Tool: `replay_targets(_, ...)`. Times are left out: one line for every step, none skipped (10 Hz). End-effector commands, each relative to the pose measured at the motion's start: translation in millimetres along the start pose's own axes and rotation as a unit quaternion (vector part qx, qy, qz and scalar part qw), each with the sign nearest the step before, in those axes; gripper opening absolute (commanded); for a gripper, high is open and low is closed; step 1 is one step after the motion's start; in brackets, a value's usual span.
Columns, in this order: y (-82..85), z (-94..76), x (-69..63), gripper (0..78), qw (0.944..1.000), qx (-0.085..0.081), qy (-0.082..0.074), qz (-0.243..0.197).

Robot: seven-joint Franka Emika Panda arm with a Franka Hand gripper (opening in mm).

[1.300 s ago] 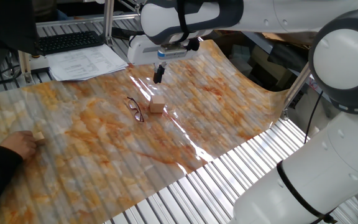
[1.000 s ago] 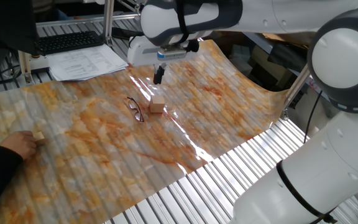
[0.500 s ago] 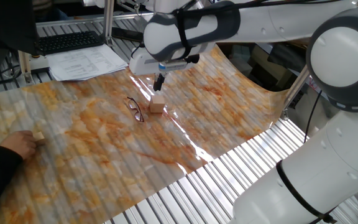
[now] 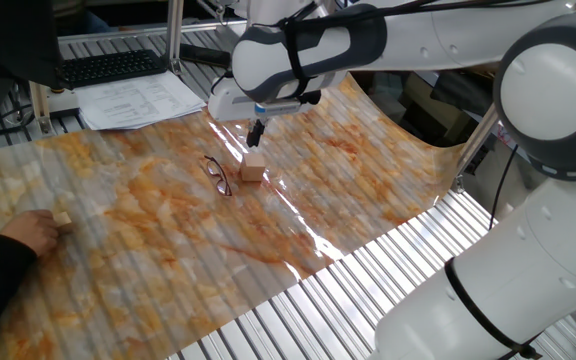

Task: Unfold the leg of the glasses (with one hand)

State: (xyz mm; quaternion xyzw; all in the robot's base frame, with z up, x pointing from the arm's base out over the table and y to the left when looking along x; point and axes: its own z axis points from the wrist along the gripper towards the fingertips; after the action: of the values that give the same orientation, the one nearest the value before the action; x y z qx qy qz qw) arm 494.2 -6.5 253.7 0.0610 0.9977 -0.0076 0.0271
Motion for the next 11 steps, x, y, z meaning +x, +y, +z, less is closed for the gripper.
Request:
replay_targets(-0.3,-1.7,-1.3,0.0,0.9981,-0.001,0.008,0.062)
replay_targets(-0.3,-1.7,-1.3,0.0,0.9974,0.000,0.009,0.072)
replay_targets(-0.3,-1.7,-1.3,0.0,0.9969,0.000,0.009,0.078)
replay_targets(-0.3,-1.7,-1.3,0.0,0.9969,0.000,0.009,0.078)
replay_targets(-0.3,-1.7,-1.3,0.0,0.9969,-0.003,0.008,0.078)
replay_targets(-0.3,-1.7,-1.3,0.0,0.9974,-0.003,0.007,0.071)
replay_targets(-0.3,-1.7,-1.3,0.0,0.9978,-0.003,0.007,0.066)
replay_targets(-0.3,-1.7,-1.3,0.0,0.9977,-0.001,0.006,0.068)
replay_targets(1.0,-0.5,-1.7,0.0,0.9976,0.002,0.007,0.069)
replay_targets(1.0,-0.5,-1.7,0.0,0.9976,0.002,0.007,0.069)
replay_targets(4.1,2.5,-2.9,0.0,0.9974,0.004,0.007,0.072)
